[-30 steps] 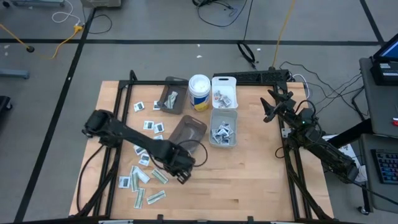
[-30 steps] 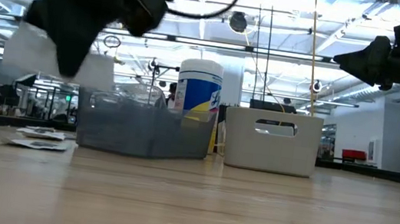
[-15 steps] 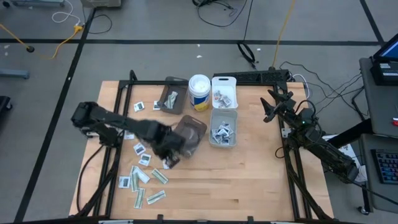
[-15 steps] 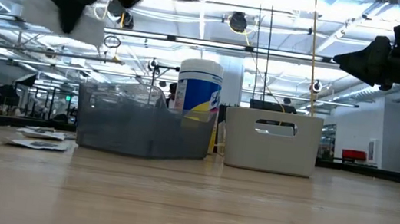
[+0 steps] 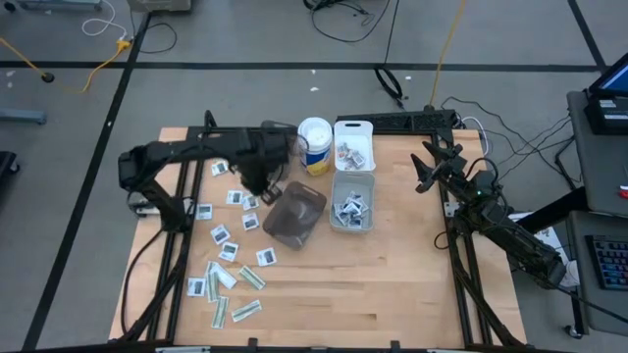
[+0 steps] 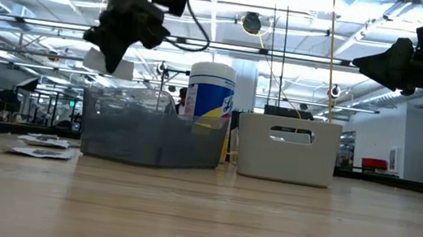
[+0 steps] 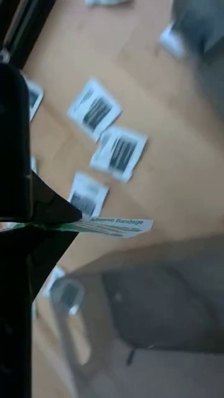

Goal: Pick & Place First Aid Supplies
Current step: Put the bandage pack into the top black bin

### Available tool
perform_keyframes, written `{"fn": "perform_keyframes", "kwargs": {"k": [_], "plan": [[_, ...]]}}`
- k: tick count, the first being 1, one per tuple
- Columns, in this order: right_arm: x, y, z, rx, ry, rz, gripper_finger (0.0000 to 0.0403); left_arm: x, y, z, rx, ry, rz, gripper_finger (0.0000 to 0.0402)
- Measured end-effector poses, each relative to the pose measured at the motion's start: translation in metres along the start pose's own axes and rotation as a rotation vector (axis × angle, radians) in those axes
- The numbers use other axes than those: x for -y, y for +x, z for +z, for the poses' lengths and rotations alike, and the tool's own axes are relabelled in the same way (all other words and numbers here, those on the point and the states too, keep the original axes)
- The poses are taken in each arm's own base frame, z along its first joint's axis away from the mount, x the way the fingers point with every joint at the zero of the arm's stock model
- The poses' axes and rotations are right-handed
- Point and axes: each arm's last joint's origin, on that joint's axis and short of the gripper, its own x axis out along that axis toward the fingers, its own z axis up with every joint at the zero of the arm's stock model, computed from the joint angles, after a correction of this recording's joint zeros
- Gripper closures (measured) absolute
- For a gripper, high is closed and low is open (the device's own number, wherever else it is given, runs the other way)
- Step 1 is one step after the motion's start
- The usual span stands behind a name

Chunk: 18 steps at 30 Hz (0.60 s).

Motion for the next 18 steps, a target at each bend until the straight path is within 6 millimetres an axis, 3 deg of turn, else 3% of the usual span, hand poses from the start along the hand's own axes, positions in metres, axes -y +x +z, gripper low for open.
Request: {"fn": "perform_keyframes", "kwargs": {"k": [9, 18], "plan": [[0.000, 0.000, 0.000, 0.000, 0.000, 0.000, 0.0140, -0.065, -0.020, 0.055, 0.018, -0.058, 0.008, 0.0401], [0.000, 0.000, 0.000, 0.001, 0.000, 0.000, 0.0140, -0.106, -0.027, 0.110, 0.010, -0.078, 0.007, 0.0401]]}}
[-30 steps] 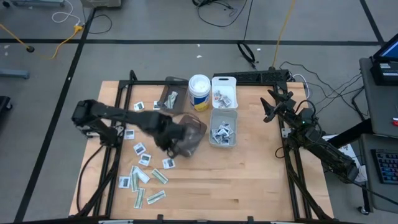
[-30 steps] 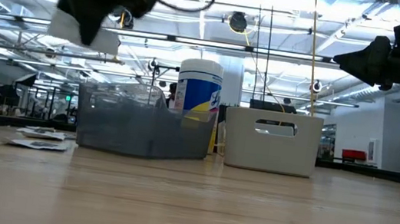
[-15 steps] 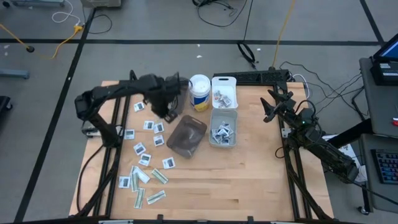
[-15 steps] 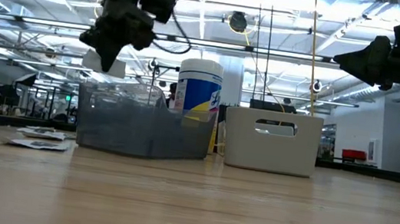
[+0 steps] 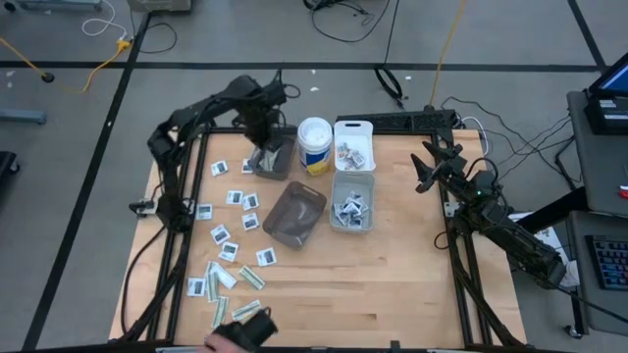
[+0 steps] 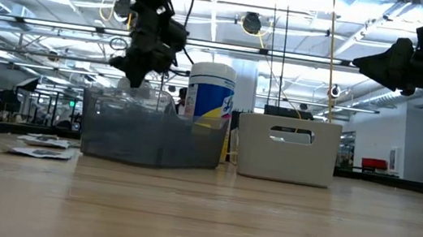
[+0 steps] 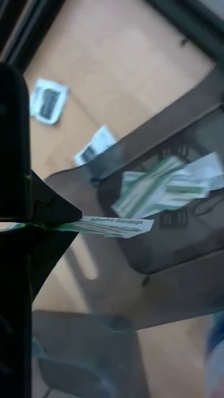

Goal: Pick & Place First Aid Supplies
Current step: Put the bandage pack into the top black bin

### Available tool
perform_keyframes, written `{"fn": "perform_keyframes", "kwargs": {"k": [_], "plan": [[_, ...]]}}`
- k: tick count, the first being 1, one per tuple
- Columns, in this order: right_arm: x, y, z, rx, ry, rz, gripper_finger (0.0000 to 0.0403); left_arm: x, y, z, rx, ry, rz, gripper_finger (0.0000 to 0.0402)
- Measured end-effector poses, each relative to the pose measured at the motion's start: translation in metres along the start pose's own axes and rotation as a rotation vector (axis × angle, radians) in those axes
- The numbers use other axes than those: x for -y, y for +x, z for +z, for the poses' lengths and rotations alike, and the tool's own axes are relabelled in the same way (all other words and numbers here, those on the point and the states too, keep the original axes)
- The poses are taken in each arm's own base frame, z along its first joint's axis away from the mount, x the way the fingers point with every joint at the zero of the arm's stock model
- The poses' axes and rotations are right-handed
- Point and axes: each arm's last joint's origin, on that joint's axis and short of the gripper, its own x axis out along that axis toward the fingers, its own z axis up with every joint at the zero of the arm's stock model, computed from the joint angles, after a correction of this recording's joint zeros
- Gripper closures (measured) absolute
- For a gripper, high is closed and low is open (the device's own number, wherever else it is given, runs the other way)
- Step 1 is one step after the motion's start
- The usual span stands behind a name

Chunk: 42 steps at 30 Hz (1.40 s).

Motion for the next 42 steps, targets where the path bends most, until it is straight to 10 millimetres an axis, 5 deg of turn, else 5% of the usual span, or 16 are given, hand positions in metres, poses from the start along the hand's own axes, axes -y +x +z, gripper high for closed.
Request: {"fn": "perform_keyframes", "kwargs": {"k": [8, 14, 30, 42], "plan": [[0.000, 0.000, 0.000, 0.000, 0.000, 0.000, 0.0140, -0.015, -0.011, 0.036, 0.020, 0.010, 0.009, 0.0401], [0.000, 0.000, 0.000, 0.000, 0.000, 0.000, 0.0140, -0.014, -0.009, 0.045, 0.060, 0.027, 0.029, 0.0401], [0.000, 0.000, 0.000, 0.000, 0.000, 0.000, 0.0140, -0.019, 0.061, 0.057, -0.002, 0.018, 0.104, 0.0401], [0.000, 0.000, 0.000, 0.000, 0.000, 0.000, 0.0140, -0.020, 0.086, 0.055, 0.003, 0.022, 0.099, 0.0401]]}}
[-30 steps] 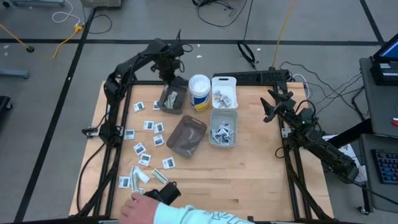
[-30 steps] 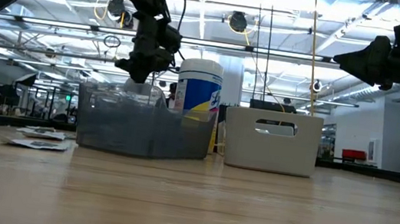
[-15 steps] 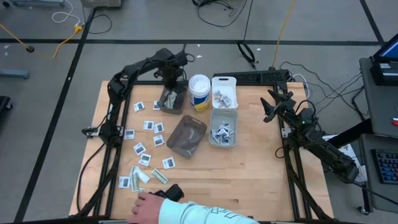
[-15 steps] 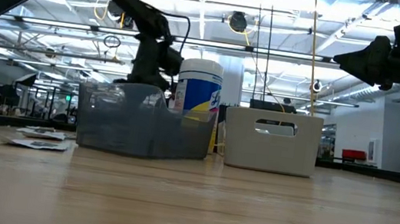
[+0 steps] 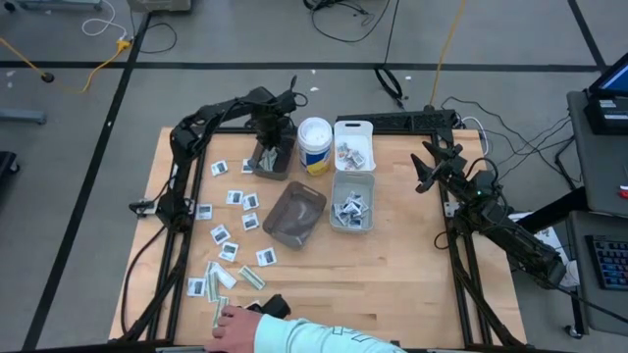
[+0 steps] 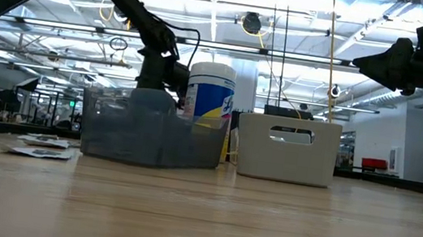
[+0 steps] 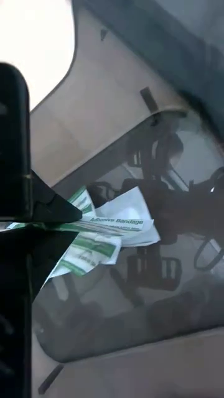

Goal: Pick & Place First Aid Supplies
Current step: Put the bandage pack into the top black bin

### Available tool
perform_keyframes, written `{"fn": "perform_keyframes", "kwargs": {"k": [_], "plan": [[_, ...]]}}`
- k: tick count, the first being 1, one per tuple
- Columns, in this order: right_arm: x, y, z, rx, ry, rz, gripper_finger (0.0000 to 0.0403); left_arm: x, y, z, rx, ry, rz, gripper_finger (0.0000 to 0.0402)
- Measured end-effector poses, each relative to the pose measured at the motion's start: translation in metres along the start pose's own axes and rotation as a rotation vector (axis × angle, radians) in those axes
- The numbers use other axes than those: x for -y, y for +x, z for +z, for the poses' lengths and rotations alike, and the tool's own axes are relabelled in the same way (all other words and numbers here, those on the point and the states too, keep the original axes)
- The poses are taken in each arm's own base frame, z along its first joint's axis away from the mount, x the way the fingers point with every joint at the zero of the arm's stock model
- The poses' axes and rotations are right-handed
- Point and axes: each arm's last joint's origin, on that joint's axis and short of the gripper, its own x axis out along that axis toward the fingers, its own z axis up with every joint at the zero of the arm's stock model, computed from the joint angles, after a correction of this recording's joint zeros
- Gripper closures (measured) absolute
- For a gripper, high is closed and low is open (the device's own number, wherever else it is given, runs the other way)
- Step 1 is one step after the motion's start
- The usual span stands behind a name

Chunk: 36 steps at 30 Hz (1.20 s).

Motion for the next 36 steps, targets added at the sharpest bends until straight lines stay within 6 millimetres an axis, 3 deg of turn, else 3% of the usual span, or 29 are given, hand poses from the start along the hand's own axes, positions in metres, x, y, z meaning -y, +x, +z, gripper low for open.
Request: {"fn": "perform_keyframes", "kwargs": {"k": [6, 16, 21, 26, 36], "plan": [[0.000, 0.000, 0.000, 0.000, 0.000, 0.000, 0.0140, 0.000, 0.000, 0.000, -0.001, -0.004, -0.007, 0.0361], [0.000, 0.000, 0.000, 0.000, 0.000, 0.000, 0.0140, 0.000, -0.001, -0.001, -0.004, -0.008, -0.009, 0.0239], [0.000, 0.000, 0.000, 0.000, 0.000, 0.000, 0.0140, -0.001, -0.012, -0.005, 0.018, -0.030, -0.012, 0.0193], [0.000, 0.000, 0.000, 0.000, 0.000, 0.000, 0.0140, 0.000, -0.032, -0.013, 0.059, -0.041, -0.048, 0.0173], [0.000, 0.000, 0.000, 0.000, 0.000, 0.000, 0.0140, 0.001, -0.067, -0.034, 0.101, -0.087, -0.084, 0.0172]]}}
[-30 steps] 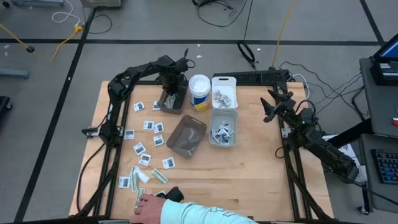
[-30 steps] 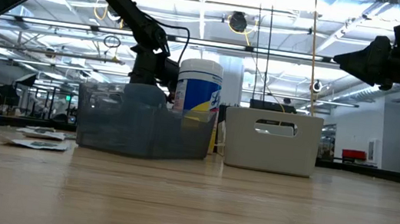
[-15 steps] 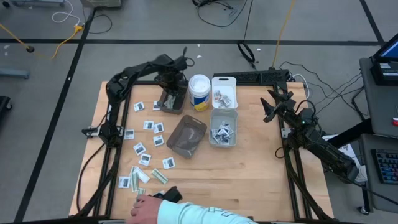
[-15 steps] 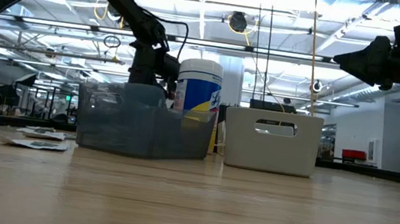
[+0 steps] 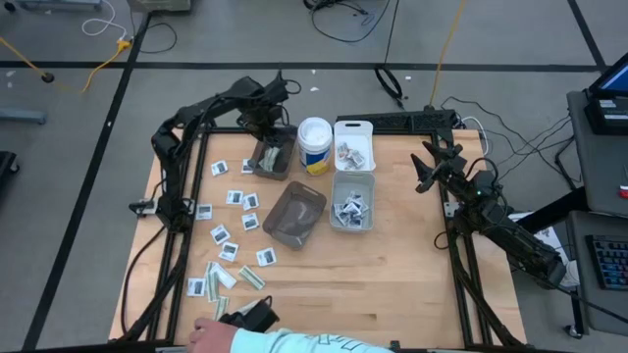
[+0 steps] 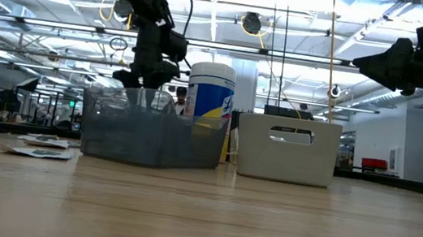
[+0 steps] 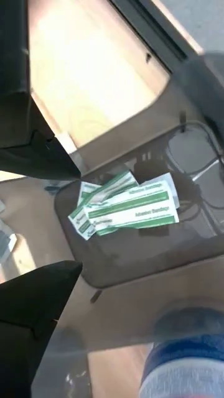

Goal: Pick & Place First Aid Supplies
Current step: Put the bandage pack into the top black bin

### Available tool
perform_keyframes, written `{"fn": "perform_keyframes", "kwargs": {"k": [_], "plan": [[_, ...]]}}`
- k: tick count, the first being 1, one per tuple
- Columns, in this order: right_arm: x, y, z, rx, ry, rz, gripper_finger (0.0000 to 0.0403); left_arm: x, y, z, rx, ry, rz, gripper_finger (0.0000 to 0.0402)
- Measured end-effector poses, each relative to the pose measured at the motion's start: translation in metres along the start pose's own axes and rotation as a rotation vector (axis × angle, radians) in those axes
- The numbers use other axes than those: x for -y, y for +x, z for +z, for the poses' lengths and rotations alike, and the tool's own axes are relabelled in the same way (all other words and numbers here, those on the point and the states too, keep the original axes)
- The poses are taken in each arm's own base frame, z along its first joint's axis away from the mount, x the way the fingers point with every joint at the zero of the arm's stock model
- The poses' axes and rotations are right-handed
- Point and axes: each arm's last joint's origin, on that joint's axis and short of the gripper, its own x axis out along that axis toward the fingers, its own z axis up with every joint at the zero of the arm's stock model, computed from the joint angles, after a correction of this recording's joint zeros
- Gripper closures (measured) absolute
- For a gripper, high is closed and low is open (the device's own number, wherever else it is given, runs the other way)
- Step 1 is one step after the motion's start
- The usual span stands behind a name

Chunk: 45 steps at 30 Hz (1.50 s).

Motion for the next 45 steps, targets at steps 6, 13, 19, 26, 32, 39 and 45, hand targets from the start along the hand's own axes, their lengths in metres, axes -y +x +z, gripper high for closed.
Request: {"fn": "perform_keyframes", "kwargs": {"k": [6, 13, 19, 26, 32, 39, 45], "plan": [[0.000, 0.000, 0.000, 0.000, 0.000, 0.000, 0.0140, 0.006, -0.017, -0.014, -0.007, -0.017, -0.014, 0.0172], [0.000, 0.000, 0.000, 0.000, 0.000, 0.000, 0.0140, 0.033, -0.011, -0.057, -0.026, 0.008, -0.019, 0.0172], [0.000, 0.000, 0.000, 0.000, 0.000, 0.000, 0.0140, 0.049, -0.003, -0.097, -0.058, -0.014, -0.007, 0.0172], [0.000, 0.000, 0.000, 0.000, 0.000, 0.000, 0.0140, 0.067, -0.001, -0.139, -0.079, -0.019, -0.019, 0.0172], [0.000, 0.000, 0.000, 0.000, 0.000, 0.000, 0.0140, 0.082, -0.003, -0.173, -0.074, -0.018, -0.028, 0.0172], [0.000, 0.000, 0.000, 0.000, 0.000, 0.000, 0.0140, 0.096, 0.001, -0.213, -0.079, -0.022, -0.058, 0.0172], [0.000, 0.000, 0.000, 0.000, 0.000, 0.000, 0.0140, 0.102, 0.007, -0.242, -0.102, -0.034, -0.043, 0.0172]]}}
